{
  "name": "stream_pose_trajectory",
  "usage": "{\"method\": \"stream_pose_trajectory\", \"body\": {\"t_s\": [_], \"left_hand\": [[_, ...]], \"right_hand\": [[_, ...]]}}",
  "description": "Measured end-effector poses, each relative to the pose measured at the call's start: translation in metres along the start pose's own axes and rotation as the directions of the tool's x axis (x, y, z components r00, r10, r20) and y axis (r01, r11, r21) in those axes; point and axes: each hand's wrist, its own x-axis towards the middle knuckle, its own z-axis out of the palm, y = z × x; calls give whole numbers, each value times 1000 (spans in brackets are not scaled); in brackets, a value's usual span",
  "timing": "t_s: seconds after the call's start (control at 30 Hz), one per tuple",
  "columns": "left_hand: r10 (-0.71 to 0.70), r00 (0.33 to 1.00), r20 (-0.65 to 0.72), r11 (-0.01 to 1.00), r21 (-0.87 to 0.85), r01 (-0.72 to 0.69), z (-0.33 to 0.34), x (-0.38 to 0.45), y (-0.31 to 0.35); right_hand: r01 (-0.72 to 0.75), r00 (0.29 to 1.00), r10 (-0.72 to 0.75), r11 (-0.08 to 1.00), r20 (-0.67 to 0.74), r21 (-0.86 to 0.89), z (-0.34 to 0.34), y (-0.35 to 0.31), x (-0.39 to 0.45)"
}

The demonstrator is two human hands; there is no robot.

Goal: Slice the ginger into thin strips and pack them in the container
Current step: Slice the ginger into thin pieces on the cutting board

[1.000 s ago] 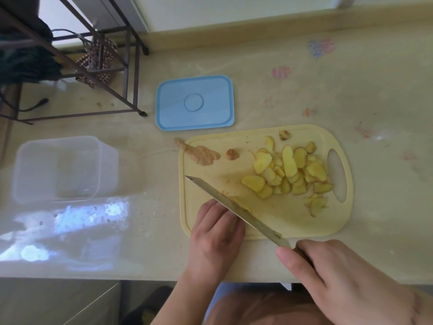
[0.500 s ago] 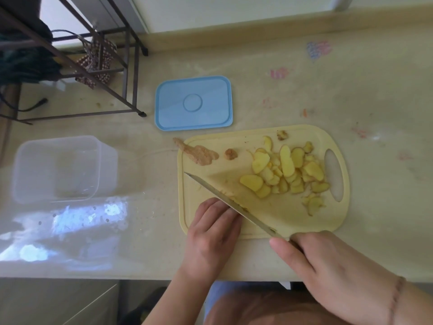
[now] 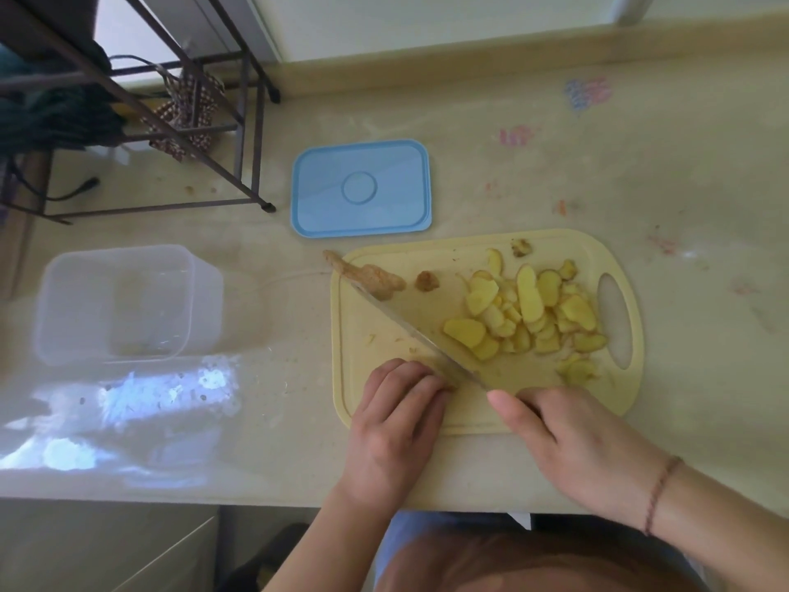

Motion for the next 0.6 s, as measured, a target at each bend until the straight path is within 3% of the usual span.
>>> {"method": "stream_pose_trajectory", "body": {"t_s": [0.17, 0.6], "left_hand": [[-2, 1000, -11, 1000, 0, 2, 1, 1, -1], [11, 999, -40, 1000, -10, -11, 3, 0, 0]], "right_hand": [[-69, 997, 68, 998, 37, 12, -10, 14, -16], [17, 1000, -17, 1000, 20, -17, -12, -5, -37]]}}
